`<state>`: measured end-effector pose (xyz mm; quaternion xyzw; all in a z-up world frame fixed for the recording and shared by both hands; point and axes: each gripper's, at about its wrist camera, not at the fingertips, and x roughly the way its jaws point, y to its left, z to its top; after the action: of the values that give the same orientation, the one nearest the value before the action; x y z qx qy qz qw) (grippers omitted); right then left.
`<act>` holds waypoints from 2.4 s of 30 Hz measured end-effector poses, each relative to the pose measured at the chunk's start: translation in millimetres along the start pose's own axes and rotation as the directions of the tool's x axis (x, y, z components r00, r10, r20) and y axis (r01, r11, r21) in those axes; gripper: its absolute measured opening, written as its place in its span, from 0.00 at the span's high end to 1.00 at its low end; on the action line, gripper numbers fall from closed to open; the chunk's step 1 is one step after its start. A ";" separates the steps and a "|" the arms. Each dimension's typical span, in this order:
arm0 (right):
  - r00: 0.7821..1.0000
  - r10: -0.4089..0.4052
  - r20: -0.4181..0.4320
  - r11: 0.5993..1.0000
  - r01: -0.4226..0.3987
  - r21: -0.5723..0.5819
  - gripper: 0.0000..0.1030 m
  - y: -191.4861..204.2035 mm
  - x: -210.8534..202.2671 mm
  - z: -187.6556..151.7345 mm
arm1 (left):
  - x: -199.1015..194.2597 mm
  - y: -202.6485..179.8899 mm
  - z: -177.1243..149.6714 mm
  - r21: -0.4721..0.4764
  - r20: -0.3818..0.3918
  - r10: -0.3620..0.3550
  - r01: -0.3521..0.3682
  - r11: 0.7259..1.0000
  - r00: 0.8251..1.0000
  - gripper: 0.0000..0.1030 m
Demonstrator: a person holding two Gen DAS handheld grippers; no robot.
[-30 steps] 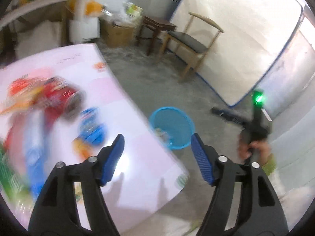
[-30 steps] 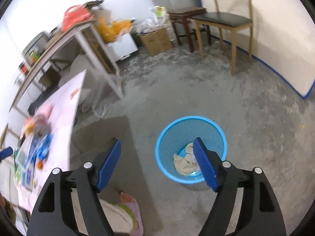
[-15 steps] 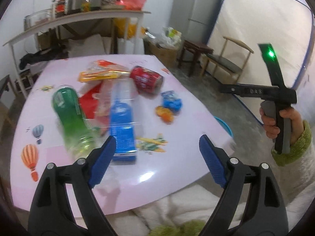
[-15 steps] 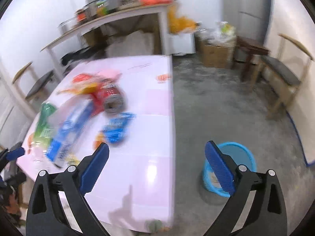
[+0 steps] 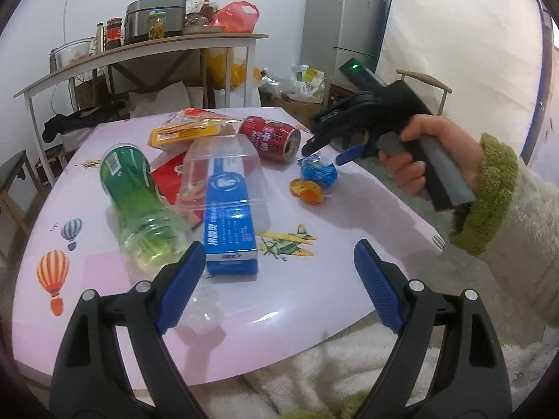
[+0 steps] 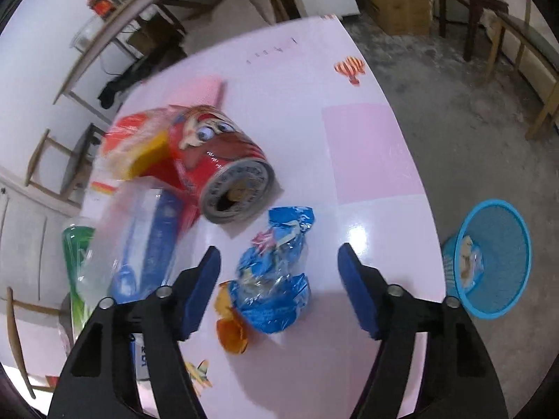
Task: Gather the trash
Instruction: 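Bring the left tool back over the table, then grasp the blue snack wrapper with the right gripper and lift it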
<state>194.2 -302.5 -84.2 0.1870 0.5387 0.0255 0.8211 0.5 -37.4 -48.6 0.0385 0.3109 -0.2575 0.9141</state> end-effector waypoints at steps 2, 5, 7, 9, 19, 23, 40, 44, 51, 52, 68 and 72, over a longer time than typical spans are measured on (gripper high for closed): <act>1.000 -0.007 -0.014 1.000 0.007 0.012 0.52 -0.3 6.0 -0.7 | 1.7 -1.9 -2.0 -0.002 0.008 -0.015 0.015 1.000 1.000 0.20; 1.000 0.012 -0.025 0.999 -0.012 0.033 0.68 -1.1 12.4 0.9 | 3.6 -4.6 -4.0 0.012 0.008 -0.023 0.023 1.000 1.000 0.24; 0.999 0.032 -0.020 0.998 -0.031 0.048 0.75 -3.6 10.6 0.4 | 3.7 -4.4 -5.3 0.013 0.008 -0.027 0.026 1.000 1.000 0.27; 0.999 0.038 -0.010 0.998 -0.037 0.050 0.82 -4.1 8.3 1.3 | 4.7 -2.7 -6.5 0.004 0.006 -0.037 0.037 0.999 0.999 0.31; 0.996 0.064 0.066 0.996 -0.068 0.060 0.89 -20.7 -34.3 -10.2 | 10.9 -5.7 -11.2 -0.012 -0.016 -0.091 0.091 0.996 0.996 0.46; 0.995 0.086 0.042 0.996 -0.087 0.021 0.89 -21.0 -40.1 -26.9 | 17.0 -16.4 -9.6 0.032 -0.027 -0.091 0.092 0.995 0.995 0.53; 0.993 0.048 -0.106 0.947 -0.079 -0.312 0.90 38.2 15.8 -2.3 | 38.0 -32.3 -12.8 0.095 -0.099 -0.011 0.021 0.995 0.995 0.84; 0.989 0.044 -0.141 0.933 -0.091 -0.348 0.90 46.3 10.0 -24.5 | 35.6 -27.5 -12.6 0.078 -0.101 -0.011 0.019 0.997 0.995 0.84; 0.981 0.093 -0.169 0.938 -0.143 -0.316 0.90 42.9 -6.2 -53.5 | 35.9 -27.3 -15.5 0.076 -0.103 -0.021 0.029 0.997 0.994 0.84; 0.983 0.094 -0.157 0.942 -0.139 -0.306 0.90 39.3 -9.7 -54.3 | 35.6 -27.5 -15.4 0.079 -0.099 -0.018 0.026 0.997 0.995 0.84; 0.988 0.150 -0.031 0.974 -0.153 -0.166 0.90 -18.4 -36.5 -55.3 | 84.8 -41.4 21.4 0.154 -0.066 0.153 -0.142 0.978 0.986 0.84; 0.984 0.176 -0.036 0.970 -0.179 -0.162 0.90 -23.0 -32.2 -53.8 | 97.1 -43.9 25.3 0.147 -0.077 0.169 -0.157 0.977 0.983 0.84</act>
<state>129.0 -316.7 -82.6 0.1655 0.5247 0.1453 0.8223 58.1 -124.6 -81.4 0.1393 0.3284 -0.2008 0.9124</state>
